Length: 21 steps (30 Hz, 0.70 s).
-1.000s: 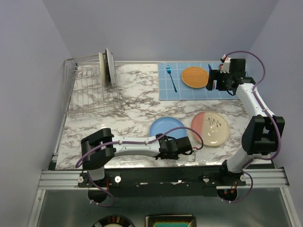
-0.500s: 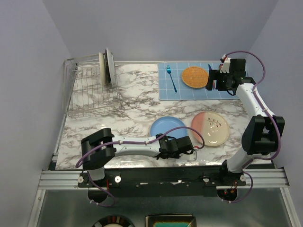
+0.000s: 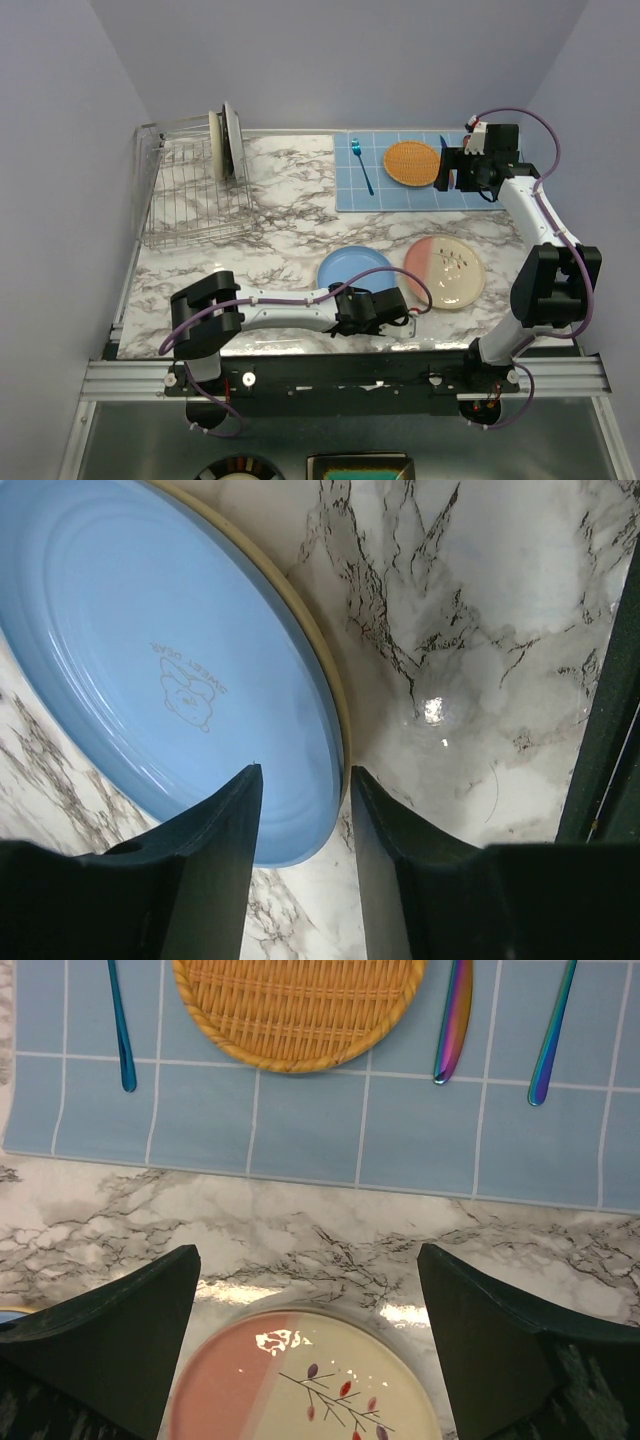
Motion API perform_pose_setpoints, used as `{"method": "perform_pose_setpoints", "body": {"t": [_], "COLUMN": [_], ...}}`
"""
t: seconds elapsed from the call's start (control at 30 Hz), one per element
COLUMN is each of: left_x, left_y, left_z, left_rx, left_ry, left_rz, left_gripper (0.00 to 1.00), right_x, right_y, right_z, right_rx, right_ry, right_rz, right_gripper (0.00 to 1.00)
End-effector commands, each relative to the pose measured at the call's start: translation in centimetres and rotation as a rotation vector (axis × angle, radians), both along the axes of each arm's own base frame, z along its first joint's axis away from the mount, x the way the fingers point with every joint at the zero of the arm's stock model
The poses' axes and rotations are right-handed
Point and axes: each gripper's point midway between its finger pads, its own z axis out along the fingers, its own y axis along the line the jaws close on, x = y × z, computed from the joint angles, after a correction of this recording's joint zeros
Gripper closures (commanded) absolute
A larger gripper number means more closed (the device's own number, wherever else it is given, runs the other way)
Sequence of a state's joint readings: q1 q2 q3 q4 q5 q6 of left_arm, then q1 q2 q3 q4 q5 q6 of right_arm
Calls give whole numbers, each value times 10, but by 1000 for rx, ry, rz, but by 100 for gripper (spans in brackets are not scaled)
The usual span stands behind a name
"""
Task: Unload the plates from the dish rack
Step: Place the plate at the center of the board.
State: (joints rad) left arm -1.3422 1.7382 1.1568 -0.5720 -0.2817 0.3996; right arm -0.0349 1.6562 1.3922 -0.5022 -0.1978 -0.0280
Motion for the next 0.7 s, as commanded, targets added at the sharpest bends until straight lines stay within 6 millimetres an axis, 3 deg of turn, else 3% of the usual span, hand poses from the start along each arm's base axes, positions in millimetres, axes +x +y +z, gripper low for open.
{"method": "perform_pose_setpoints", "body": {"t": [0.0,0.23,0.5,0.67], "left_x": [4,8,3,2], "left_y": [-1,-4,-2,1], "left_z": [19,31,15,6], "left_rx": [-47,-74,-51,-31], "left_ry": [-44,-67,-38,-29], "left_rz": [10,16,12,17], "left_gripper": [47,45,46,53], "right_x": [-3,-3,-4,-4], "right_y": [-2,-1,-1,0], "right_z": [0,-2,-2,-2], "right_rx": [8,10,9,14], "right_ry": [6,12,10,13], "right_rz": [11,16,15,17], "right_gripper": [1,1,1,1]}}
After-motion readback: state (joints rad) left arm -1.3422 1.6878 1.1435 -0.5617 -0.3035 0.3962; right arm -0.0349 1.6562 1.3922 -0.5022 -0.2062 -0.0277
